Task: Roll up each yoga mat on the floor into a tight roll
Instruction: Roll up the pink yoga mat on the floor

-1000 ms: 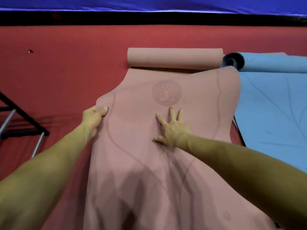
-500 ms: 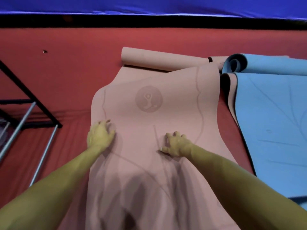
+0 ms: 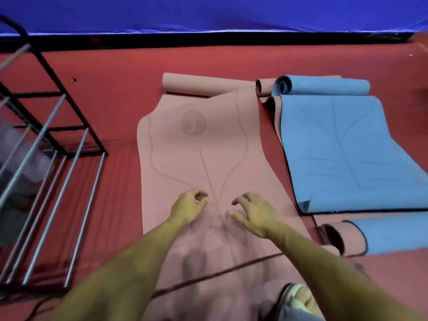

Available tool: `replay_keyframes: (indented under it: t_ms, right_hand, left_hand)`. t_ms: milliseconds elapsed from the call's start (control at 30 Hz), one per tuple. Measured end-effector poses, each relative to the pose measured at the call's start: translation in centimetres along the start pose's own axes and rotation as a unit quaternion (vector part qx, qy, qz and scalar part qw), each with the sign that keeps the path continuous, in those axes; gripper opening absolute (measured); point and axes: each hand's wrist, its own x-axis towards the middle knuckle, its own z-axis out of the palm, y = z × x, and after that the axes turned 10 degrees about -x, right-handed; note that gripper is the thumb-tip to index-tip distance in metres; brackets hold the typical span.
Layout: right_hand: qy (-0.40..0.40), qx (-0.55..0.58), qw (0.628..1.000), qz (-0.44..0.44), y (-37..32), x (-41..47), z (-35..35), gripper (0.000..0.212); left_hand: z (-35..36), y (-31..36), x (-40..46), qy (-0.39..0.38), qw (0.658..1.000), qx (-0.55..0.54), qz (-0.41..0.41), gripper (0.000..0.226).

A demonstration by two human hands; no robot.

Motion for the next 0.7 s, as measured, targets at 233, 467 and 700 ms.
replay_keyframes:
  t_ms: [233, 467, 700]
  right_hand:
    - [-0.173, -0.124, 0.975, -0.058, -0.3, -11.8, 11.8, 0.079]
    - [-0.257, 0.081, 0.962, -0.05, -4.8, -10.5, 11.5, 0.069]
    - [-0.164, -0.044, 0.984, -0.055, -8.3, -12.2, 12.5, 0.085]
  left_hand:
    - [6.1, -1.6, -15.3, -0.014, 0.989, 0.141, 0.037, 0.03]
    - [4.4, -6.5, -19.9, -0.124, 0.903, 0.373, 0.173, 0.074]
    - [2.5, -6.6, -23.4, -0.198, 0.907, 0.371, 0.014, 0.062]
